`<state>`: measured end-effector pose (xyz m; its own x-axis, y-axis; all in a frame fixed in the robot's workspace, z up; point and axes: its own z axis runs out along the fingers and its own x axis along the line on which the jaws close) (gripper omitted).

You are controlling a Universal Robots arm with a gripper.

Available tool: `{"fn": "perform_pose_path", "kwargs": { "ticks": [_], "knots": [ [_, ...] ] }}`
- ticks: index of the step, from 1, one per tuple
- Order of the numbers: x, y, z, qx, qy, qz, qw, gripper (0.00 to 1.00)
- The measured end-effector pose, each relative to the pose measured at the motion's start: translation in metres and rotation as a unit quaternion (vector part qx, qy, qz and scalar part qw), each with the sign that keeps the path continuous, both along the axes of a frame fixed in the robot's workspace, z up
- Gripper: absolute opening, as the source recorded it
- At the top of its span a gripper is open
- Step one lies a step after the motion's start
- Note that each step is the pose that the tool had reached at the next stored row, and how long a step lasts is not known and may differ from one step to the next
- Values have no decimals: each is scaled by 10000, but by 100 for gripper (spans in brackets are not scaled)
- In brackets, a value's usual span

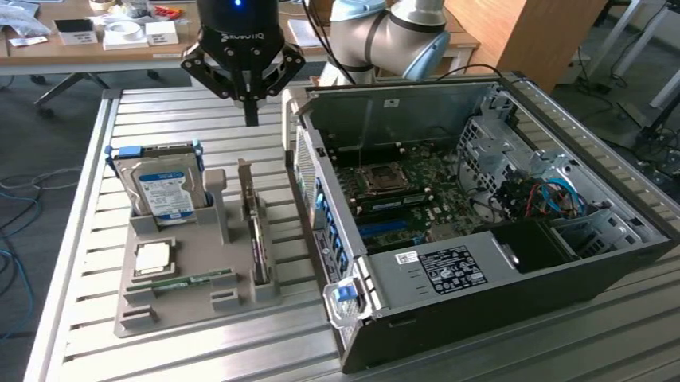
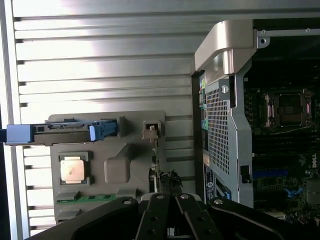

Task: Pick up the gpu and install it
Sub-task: 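Reach for the gpu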

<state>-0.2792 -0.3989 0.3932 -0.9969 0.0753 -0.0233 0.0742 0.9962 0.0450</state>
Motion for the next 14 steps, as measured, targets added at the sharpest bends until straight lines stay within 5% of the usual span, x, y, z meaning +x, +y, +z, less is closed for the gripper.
{"fn": "perform_pose_path", "kwargs": {
  "ticks": [14],
  "knots": [
    [-16, -55, 0, 0, 0, 0, 10000, 11]
  ]
}}
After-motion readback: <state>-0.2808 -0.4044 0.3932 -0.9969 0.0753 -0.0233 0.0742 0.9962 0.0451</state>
